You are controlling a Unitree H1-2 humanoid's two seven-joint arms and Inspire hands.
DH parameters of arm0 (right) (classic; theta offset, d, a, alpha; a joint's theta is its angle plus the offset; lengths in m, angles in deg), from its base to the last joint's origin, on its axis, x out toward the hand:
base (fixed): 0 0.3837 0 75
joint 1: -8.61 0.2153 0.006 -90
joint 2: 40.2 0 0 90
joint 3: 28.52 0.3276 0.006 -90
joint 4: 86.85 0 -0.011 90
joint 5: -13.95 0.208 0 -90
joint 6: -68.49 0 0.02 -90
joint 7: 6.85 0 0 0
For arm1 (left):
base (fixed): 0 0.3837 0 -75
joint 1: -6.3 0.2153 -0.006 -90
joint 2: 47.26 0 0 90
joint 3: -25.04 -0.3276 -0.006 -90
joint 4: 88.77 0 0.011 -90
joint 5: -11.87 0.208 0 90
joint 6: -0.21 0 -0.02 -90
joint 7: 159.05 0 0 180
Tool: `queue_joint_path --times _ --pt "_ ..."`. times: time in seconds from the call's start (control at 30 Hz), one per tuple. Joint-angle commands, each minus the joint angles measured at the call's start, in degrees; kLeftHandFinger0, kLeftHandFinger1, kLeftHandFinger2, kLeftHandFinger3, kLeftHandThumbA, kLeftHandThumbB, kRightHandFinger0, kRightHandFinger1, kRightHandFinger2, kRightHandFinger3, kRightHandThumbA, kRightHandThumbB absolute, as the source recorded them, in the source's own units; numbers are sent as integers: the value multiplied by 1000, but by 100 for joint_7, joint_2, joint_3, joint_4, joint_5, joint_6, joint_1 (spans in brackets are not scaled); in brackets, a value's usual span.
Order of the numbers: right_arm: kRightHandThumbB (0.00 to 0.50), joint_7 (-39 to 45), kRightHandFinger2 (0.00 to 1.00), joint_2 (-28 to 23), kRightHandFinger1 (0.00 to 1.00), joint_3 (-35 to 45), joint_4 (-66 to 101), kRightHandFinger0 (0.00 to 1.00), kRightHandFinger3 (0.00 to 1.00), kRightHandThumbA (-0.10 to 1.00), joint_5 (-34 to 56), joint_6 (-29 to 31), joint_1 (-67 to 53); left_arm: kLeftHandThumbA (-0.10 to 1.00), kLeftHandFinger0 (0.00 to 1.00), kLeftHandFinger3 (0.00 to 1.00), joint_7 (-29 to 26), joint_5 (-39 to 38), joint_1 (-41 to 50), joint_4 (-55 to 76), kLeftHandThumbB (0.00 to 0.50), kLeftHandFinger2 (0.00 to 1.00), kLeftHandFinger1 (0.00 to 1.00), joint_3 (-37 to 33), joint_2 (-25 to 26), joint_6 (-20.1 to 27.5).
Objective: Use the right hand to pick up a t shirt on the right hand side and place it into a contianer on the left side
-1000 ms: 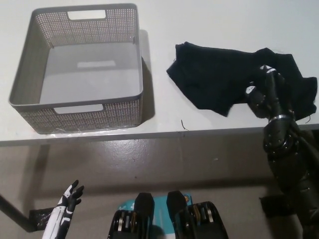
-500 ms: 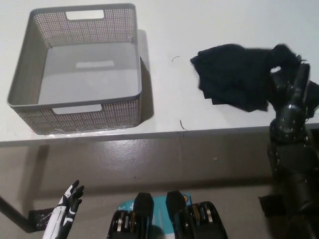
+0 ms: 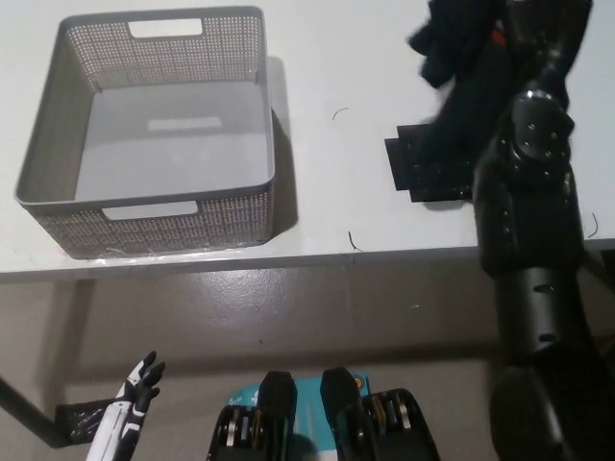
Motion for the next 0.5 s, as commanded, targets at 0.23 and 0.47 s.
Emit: queue_joint_path --times 0.23,0.47 --pt "109 38 496 144 44 -647 -414 0 502 -100 47 131 1100 997 986 1000 22 76 -83 158 320 961 967 -148 40 -99" --pt "131 64 548 333 111 -1062 -1459 0 540 -100 -55 97 1622 1000 1000 1000 95 204 -101 186 358 978 982 -352 14 -191"
